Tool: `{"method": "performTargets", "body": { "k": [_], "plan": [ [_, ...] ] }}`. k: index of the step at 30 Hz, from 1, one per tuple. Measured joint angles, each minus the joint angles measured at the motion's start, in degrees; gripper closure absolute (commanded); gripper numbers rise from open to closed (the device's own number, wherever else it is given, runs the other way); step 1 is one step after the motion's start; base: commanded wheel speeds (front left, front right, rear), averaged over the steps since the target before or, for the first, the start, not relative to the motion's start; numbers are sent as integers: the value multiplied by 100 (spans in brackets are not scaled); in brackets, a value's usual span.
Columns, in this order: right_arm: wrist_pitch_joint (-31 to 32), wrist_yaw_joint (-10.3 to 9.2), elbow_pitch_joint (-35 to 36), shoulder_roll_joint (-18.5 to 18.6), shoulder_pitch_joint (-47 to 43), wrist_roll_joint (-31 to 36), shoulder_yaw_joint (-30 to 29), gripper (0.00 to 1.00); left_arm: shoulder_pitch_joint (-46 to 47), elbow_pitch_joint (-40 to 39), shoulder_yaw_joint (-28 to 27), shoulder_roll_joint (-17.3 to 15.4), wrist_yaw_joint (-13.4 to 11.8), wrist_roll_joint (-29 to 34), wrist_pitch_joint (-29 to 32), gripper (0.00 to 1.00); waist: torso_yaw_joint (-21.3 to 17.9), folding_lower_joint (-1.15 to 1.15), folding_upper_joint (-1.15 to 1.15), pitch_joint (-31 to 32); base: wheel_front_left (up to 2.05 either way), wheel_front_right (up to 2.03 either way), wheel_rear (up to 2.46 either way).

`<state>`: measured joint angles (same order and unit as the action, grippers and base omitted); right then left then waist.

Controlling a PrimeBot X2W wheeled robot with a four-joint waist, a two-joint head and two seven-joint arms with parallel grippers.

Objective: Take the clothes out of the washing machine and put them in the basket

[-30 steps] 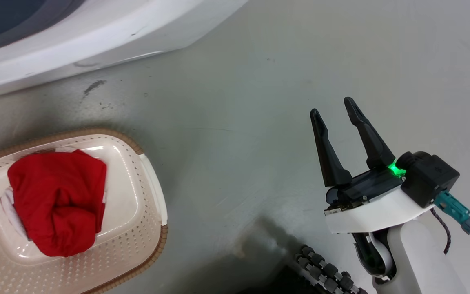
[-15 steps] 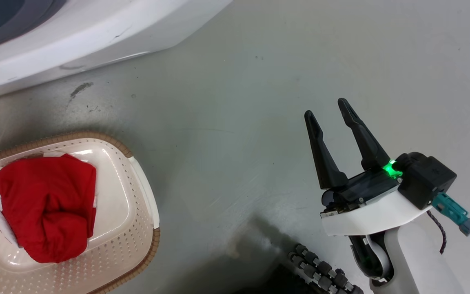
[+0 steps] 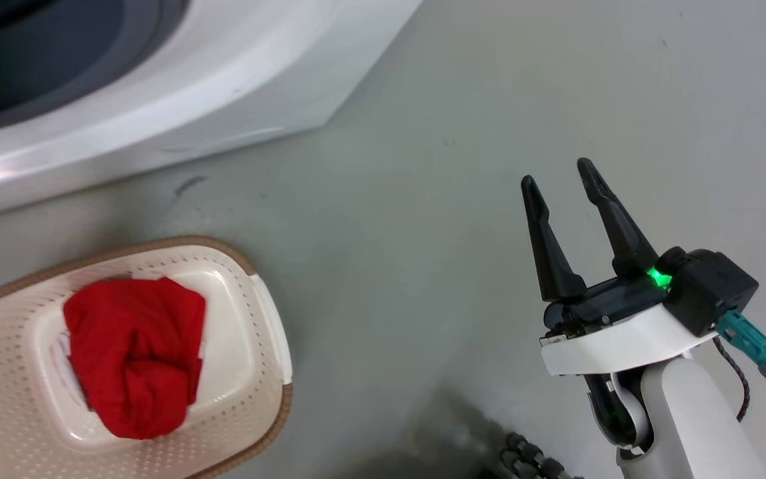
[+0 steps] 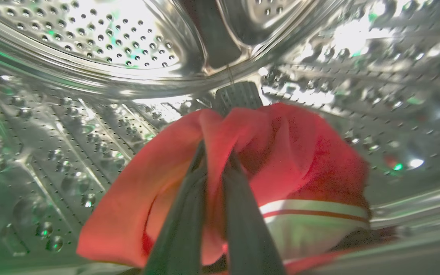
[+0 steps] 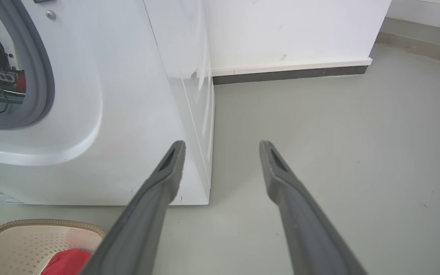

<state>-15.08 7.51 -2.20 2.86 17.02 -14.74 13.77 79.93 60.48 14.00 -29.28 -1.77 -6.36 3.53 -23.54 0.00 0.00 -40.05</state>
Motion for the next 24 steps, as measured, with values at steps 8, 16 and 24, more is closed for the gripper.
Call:
{"method": "performTargets", "body": {
  "k": [8, 16, 24],
  "plan": [
    [-1, 0, -231, -1, -205, 231, -191, 0, -944, 230, -269, 463, 31, -532, -1246, 100, 278, 0, 0, 845, 0, 0, 0],
    [107, 0, -410, -1, -524, 426, -307, 0, -1663, 405, -353, 935, 127, -813, -1752, 100, 569, -1, 0, 1672, 0, 0, 0],
    [388, -1, -305, 0, -960, 570, -430, 0, -2543, -114, -504, 1283, 229, -1039, -1844, 100, 871, -1, 0, 2536, 0, 0, 0]
  ]
}}
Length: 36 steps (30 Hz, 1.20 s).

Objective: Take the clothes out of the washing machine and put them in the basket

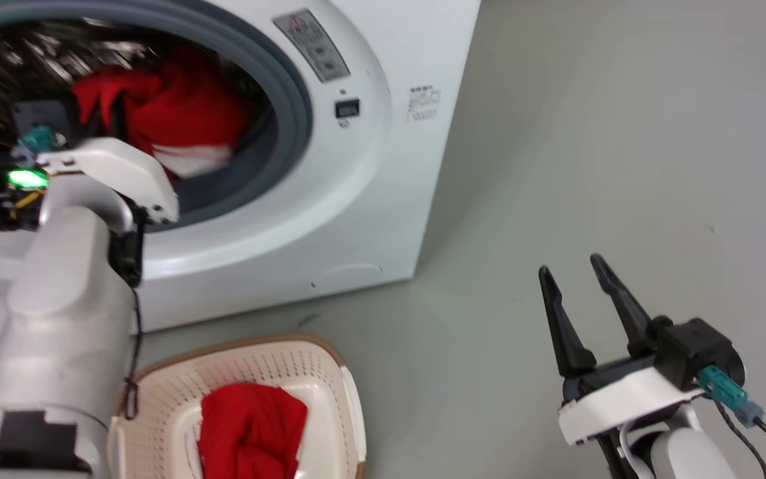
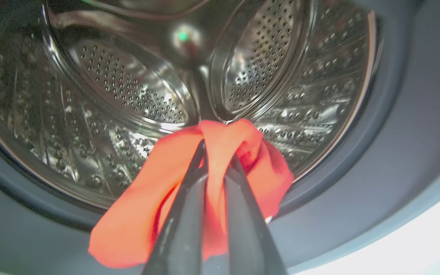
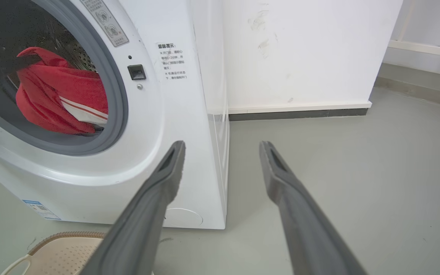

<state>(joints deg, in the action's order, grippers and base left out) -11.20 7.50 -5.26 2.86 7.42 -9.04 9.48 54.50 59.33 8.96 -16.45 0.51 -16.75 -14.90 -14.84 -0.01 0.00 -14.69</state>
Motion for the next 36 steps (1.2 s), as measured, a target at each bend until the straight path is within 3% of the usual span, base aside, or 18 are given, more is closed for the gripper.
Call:
{"method": "performTargets", "body": {
  "k": [9, 18, 29, 36],
  "plan": [
    [279, 1, 244, 1, -447, 64, -122, 0, -1251, -1557, -264, 327, 33, -34, 0, 100, 374, -1, 0, 795, 0, 0, 0],
    [513, 1, 516, 0, -742, 99, -154, 0, -2665, -3600, -589, 637, -58, 1, -8, 100, 633, -1, 0, 1322, 0, 0, 0],
    [650, 0, 738, 1, -968, 107, -259, 0, -4262, -6155, -398, 915, -467, 136, 220, 100, 940, 0, 0, 1402, 0, 0, 0],
    [668, 0, 817, 1, -953, 141, -269, 0, -5336, -6616, 11, 1145, -632, 8, 537, 100, 1041, 1, 0, 1166, 0, 0, 0]
  ]
}}
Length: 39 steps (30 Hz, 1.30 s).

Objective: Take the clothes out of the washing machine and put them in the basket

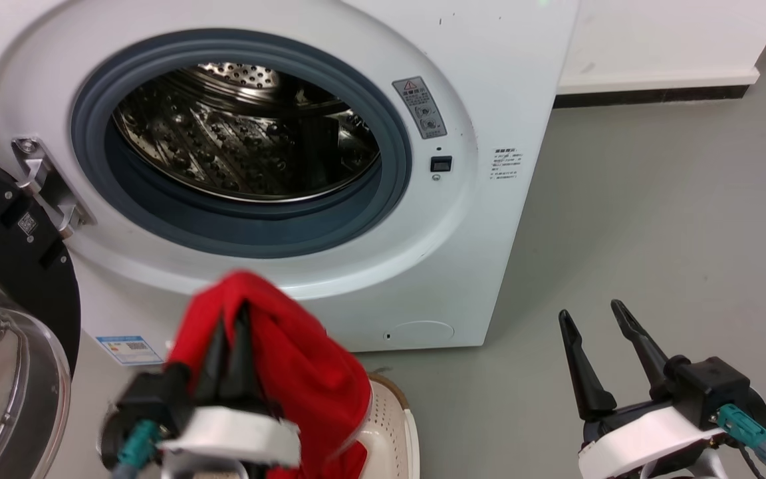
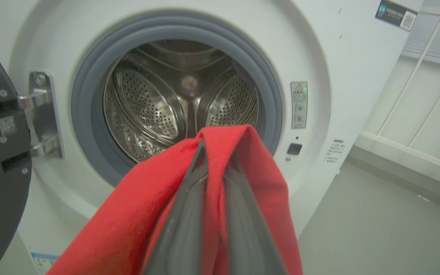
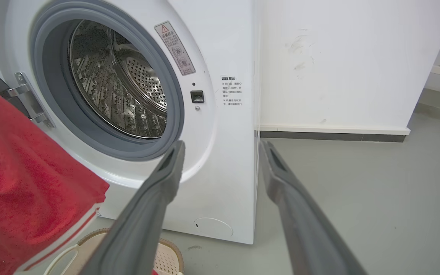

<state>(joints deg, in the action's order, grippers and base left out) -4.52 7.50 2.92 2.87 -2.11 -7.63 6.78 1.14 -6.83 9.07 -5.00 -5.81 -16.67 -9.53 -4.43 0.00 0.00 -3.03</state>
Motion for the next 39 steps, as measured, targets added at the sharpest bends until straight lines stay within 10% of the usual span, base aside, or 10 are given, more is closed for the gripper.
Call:
{"method": "performTargets", "body": {
  "k": [10, 39],
  "plan": [
    [-107, 0, 49, 1, 343, -2, 34, 0, -513, 1730, 541, 163, 35, -432, -105, 100, 49, 0, 0, -628, 0, 0, 0],
    [-762, 0, -266, 4, 1777, -250, 573, 0, 3529, 7528, 298, 115, 584, -670, -537, 100, -772, 2, 0, -3741, 0, 0, 0]
  ]
}}
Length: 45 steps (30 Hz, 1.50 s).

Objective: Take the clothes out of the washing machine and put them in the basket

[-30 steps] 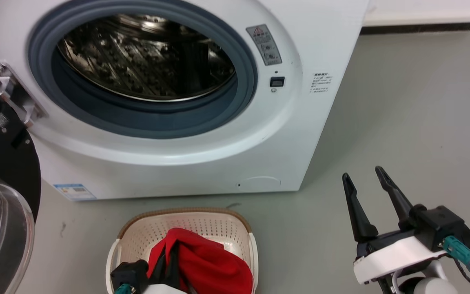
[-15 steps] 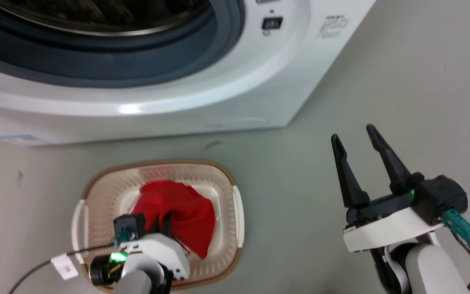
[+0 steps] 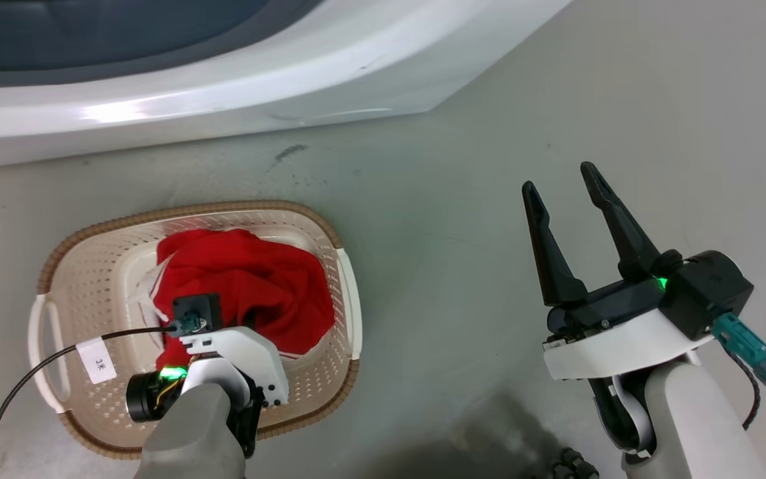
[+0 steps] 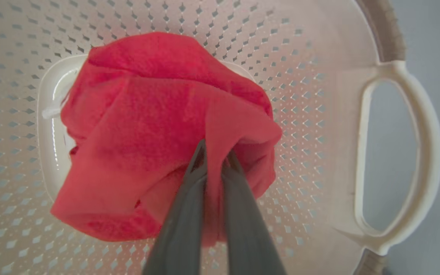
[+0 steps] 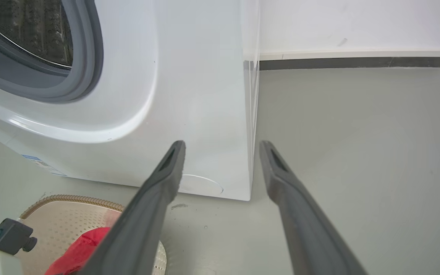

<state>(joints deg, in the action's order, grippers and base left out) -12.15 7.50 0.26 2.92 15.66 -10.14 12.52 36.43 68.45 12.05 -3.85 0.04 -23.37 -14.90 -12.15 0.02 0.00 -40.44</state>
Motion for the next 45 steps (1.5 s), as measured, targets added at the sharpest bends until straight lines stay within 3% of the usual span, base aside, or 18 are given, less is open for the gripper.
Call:
{"method": "performTargets", "body": {
  "k": [3, 4, 5, 6, 11, 16, 24, 29, 38, 45],
  "plan": [
    [-51, 1, -122, 0, 63, -7, 41, 0, 53, 242, -18, 18, 14, -69, 9, 100, -74, 0, 0, -55, 0, 0, 0],
    [-54, 1, -176, 0, 76, -7, 45, 0, 58, 285, -18, 27, 45, -82, 9, 85, -79, 0, 0, -37, 0, 0, 0],
    [-73, 1, -219, -1, 81, -5, 46, 0, 58, 320, -15, 34, 78, -105, 9, 55, -79, 0, 0, -3, 0, 0, 0],
    [-100, 1, -315, -1, 81, 1, 37, 0, 29, 358, -23, 46, 151, -163, 8, 0, -63, 0, 0, 112, 0, 0, 0],
    [-114, 1, -576, -3, 5, 87, -40, 0, -327, 335, 25, 76, 286, -237, 0, 0, 29, -1, 0, 617, 0, 0, 0],
    [-63, 0, -632, -4, -283, 170, -253, 0, -812, -390, 80, 86, 315, -341, -16, 0, 170, -1, 0, 1313, 0, 0, 0],
    [225, 0, -408, -3, -775, 327, -553, 0, -1564, -1992, 113, 92, 38, -441, -16, 0, 486, -2, 0, 2385, 0, 0, 0],
    [379, 0, -222, -4, -1020, 404, -730, 0, -2023, -3095, -101, 92, -162, -198, -16, 0, 696, -3, 0, 2891, 0, 0, 0],
    [651, 1, 47, -5, -1387, 511, -981, 0, -2554, -4980, -436, 96, -309, 522, -18, 0, 997, -3, 0, 3508, 0, 0, 0],
    [803, 1, 235, -4, -1600, 557, -1070, 0, -2836, -5839, -548, 64, -330, 1107, -16, 0, 1107, -3, 0, 3808, 0, 0, 0]
  ]
}}
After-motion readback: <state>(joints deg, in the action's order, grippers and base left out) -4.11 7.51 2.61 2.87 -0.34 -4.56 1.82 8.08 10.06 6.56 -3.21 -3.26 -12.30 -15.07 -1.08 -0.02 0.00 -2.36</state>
